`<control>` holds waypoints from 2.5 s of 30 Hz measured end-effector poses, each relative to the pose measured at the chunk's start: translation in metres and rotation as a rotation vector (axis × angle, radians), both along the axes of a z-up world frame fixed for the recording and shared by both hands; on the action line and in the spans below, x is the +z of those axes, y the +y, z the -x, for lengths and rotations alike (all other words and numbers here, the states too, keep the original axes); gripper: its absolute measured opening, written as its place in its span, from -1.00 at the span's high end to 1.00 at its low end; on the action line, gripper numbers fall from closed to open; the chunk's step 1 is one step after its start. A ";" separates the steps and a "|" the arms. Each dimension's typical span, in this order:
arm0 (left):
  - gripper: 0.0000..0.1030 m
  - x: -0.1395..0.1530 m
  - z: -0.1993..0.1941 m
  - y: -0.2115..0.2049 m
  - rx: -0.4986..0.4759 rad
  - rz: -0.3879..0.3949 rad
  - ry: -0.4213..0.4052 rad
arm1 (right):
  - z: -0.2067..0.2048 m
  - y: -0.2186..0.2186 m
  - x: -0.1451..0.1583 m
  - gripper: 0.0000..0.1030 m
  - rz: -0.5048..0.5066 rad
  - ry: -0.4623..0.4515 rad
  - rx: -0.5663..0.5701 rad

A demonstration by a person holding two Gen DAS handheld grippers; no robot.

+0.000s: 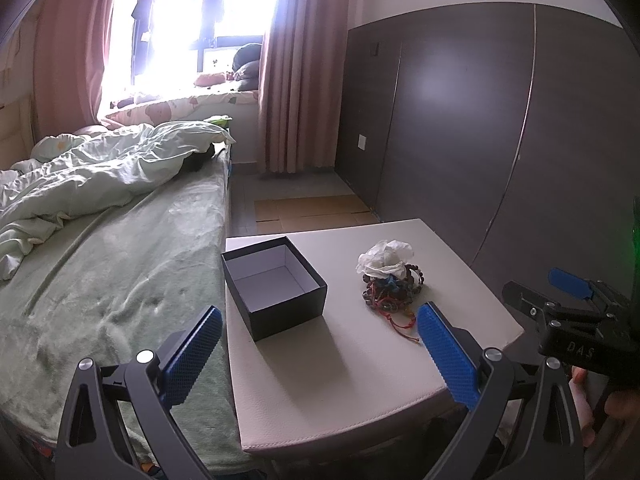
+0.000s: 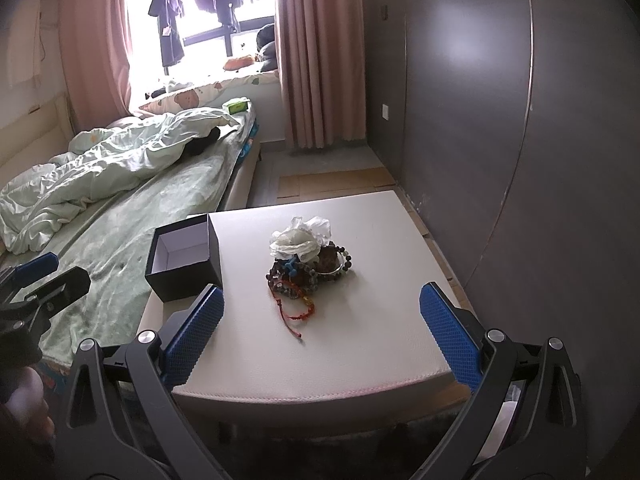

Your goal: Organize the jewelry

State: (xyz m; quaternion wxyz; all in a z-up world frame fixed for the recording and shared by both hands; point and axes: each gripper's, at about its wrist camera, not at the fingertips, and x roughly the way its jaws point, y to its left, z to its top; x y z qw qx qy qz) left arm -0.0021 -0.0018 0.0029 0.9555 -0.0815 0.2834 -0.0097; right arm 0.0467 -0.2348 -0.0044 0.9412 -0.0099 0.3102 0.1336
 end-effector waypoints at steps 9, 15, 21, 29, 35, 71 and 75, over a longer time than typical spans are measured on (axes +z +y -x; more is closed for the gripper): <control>-0.84 0.000 0.000 0.001 -0.001 0.011 0.010 | 0.000 0.001 0.000 -0.90 0.003 -0.004 -0.001; -0.84 0.002 0.001 -0.002 -0.007 -0.020 -0.007 | 0.000 0.001 0.000 -0.90 0.002 -0.002 -0.003; -0.84 0.005 -0.004 -0.007 -0.015 -0.063 -0.025 | -0.001 0.004 0.001 -0.90 -0.002 0.002 -0.012; -0.84 0.002 -0.025 -0.010 -0.042 -0.040 0.008 | -0.017 -0.003 0.002 -0.90 -0.043 0.031 -0.035; -0.68 -0.011 -0.048 -0.012 -0.064 0.000 0.063 | -0.033 -0.017 0.000 -0.90 -0.077 0.066 -0.065; -0.10 -0.096 -0.227 -0.047 -0.217 0.174 0.258 | -0.168 -0.068 -0.084 0.06 -0.512 0.533 -0.139; -0.12 -0.111 -0.244 -0.051 -0.209 0.165 0.282 | -0.178 -0.064 -0.096 0.14 -0.534 0.581 -0.153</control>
